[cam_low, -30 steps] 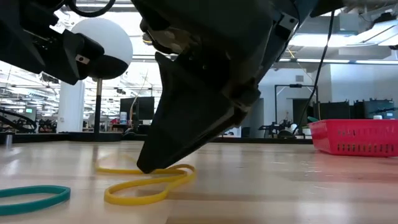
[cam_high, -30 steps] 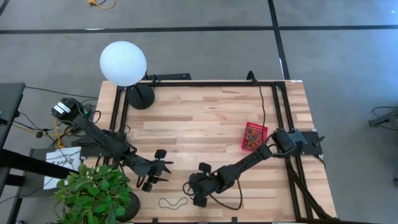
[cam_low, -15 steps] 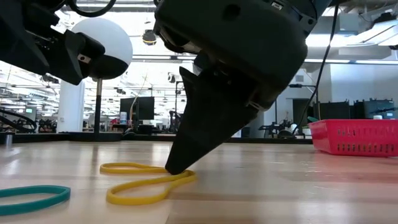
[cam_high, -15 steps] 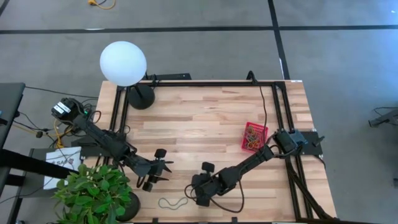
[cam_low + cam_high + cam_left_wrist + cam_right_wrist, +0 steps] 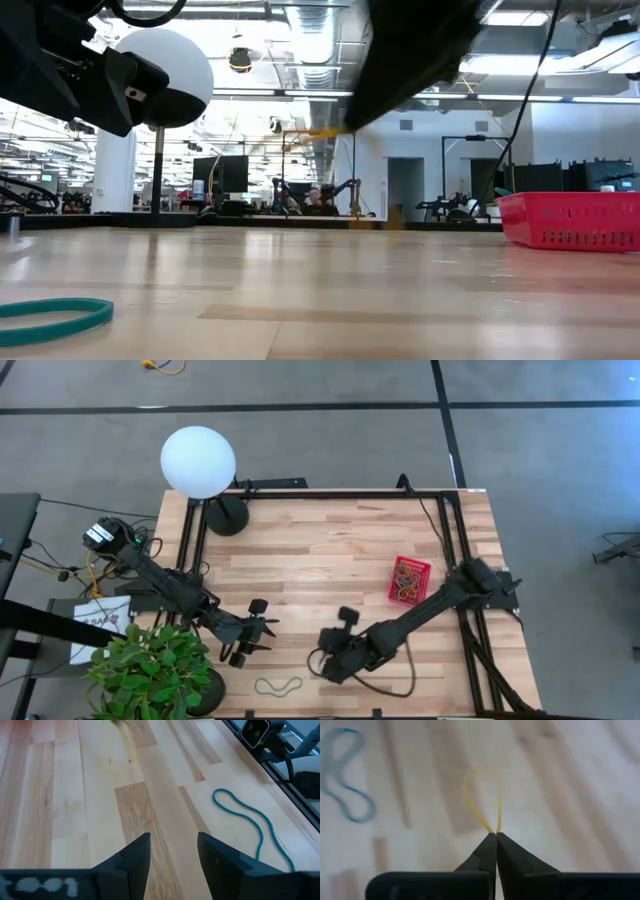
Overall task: Pick and place rubber bands into bin
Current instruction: Put the yellow rubber band into the basket
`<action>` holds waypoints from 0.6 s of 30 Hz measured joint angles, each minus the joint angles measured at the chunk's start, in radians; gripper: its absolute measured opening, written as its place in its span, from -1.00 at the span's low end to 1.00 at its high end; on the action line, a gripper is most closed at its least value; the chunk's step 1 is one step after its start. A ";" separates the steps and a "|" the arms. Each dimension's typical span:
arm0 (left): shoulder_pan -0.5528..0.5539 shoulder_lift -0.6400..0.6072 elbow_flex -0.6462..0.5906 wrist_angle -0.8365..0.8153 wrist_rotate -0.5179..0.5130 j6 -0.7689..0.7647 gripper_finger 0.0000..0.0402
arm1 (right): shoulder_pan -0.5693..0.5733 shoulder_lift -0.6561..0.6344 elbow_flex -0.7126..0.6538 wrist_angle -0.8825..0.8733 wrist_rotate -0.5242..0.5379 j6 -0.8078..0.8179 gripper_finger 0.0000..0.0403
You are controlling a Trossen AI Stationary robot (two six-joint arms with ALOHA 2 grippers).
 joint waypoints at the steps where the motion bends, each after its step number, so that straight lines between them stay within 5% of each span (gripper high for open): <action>1: 0.000 0.000 0.000 0.000 0.000 0.000 -0.24 | 0.009 -0.025 -0.001 -0.063 0.028 0.031 -0.99; 6: 0.000 0.000 0.000 0.000 0.000 0.000 -0.24 | 0.070 -0.172 0.001 -0.482 0.171 0.337 -1.00; 11: 0.000 0.000 0.000 0.000 0.000 0.000 -0.24 | 0.121 -0.232 -0.001 -0.926 0.177 0.719 -1.00; 18: 0.000 0.000 0.000 0.000 0.000 0.000 -0.24 | 0.135 -0.299 -0.184 -0.929 0.153 0.833 -1.00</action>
